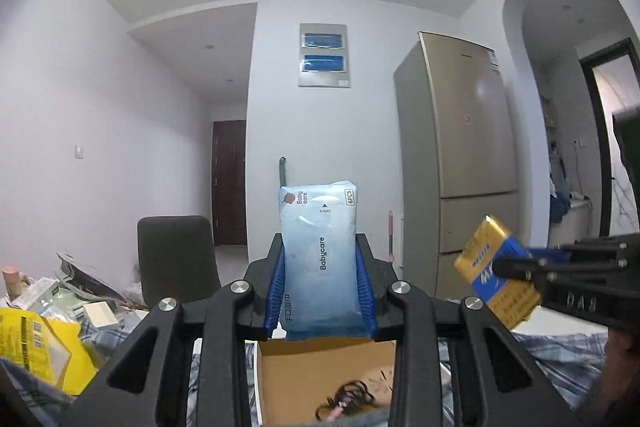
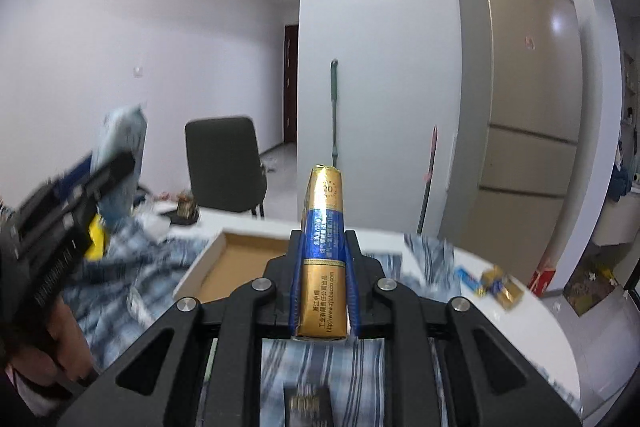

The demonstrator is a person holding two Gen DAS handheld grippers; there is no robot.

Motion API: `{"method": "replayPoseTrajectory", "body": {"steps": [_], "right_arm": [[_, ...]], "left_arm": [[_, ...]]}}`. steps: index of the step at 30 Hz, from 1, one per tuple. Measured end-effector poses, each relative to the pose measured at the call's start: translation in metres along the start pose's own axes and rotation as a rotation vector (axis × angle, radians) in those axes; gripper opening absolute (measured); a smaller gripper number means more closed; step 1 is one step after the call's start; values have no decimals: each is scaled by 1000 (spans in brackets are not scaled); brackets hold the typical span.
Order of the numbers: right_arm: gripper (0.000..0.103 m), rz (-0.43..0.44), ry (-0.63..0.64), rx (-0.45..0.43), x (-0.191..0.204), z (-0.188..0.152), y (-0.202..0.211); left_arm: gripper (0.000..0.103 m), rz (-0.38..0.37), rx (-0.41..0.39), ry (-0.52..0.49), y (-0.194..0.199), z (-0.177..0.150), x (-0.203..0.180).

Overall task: Organize soft objects
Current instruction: 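Carry the battery and wipes pack over the cardboard box with both grippers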

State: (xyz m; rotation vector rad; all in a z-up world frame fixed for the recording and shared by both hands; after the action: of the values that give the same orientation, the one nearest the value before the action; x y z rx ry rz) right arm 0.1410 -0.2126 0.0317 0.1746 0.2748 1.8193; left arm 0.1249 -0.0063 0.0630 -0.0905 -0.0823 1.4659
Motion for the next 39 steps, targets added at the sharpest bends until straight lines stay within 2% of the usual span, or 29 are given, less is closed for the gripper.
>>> {"method": "replayPoseTrajectory", "body": {"steps": [3, 8, 10, 12, 14, 15, 18, 23, 26, 29, 33, 39], "right_arm": [[17, 9, 28, 13, 3, 13, -38], [17, -2, 21, 61, 2, 10, -97], [17, -6, 20, 67, 3, 8, -115], [18, -2, 7, 74, 4, 4, -128], [18, -1, -3, 94, 7, -1, -139], [17, -3, -11, 111, 8, -6, -145], [18, 0, -26, 127, 7, -22, -153], [17, 37, -74, 229, -2, -47, -171], [18, 22, -81, 251, -12, -56, -175], [17, 11, -78, 265, -19, -60, -177], [17, 8, -77, 273, -21, -62, -178], [17, 17, -72, 290, -18, -64, -179]], "left_arm": [[33, 14, -11, -6, -23, -7, 6], [33, 7, -2, -11, -58, -22, 11], [33, 5, 30, 8, -71, -31, 14], [33, 2, 85, 27, -84, -46, 19], [33, 41, 151, 27, -95, -65, 28], [33, 26, 183, 39, -99, -73, 31], [33, 12, 264, 56, -112, -89, 40], [34, 20, 320, 9, -121, -106, 40], [34, 52, 353, -19, -123, -117, 37], [33, 31, 391, -28, -120, -127, 33], [33, 13, 418, -29, -120, -132, 27], [33, 45, 436, 5, -121, -134, 34]]}}
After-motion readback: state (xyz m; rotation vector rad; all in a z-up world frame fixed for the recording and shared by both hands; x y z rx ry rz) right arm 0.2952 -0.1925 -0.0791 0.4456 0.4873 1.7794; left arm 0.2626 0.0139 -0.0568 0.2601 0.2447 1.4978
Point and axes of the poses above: each gripper's, at about its wrist camera, not at the fingertips, and y roughly against the way its jaws point, x to its left, z to its top, the point moved 3 cm from there along -y, roughly the way its jaws point, and after that the axes turned 5 degrees about -x, right-handed, at the moved point
